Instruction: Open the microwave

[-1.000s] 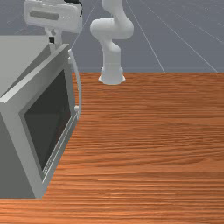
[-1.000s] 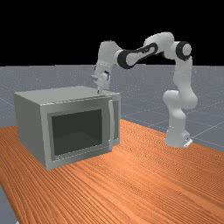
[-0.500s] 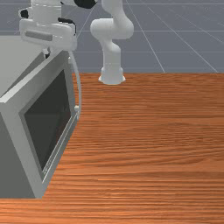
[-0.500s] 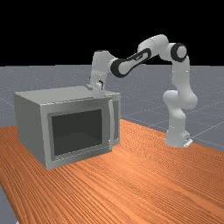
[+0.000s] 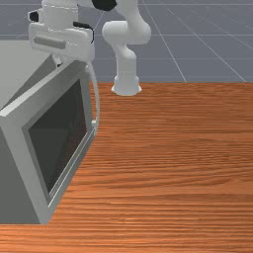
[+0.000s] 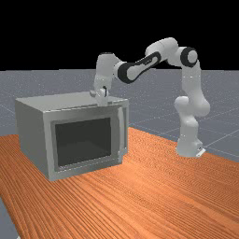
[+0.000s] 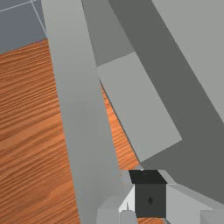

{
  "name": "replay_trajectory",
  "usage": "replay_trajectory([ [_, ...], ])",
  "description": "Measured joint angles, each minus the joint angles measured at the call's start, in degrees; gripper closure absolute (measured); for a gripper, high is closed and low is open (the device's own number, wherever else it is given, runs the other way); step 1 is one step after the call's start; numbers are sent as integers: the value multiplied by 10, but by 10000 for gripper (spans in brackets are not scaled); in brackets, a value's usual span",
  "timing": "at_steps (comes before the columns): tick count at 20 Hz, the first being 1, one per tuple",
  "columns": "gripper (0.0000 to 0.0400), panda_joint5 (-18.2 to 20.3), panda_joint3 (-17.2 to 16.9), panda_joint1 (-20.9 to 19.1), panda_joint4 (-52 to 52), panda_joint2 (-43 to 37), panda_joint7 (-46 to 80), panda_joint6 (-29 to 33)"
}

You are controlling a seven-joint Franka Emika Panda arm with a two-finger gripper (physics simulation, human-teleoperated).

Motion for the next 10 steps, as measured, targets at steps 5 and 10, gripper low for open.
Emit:
replay_trajectory([
  [5, 400, -22, 73, 21, 52, 38, 34, -13],
  [10, 400, -12, 119, 75, 352, 240, 52, -156],
])
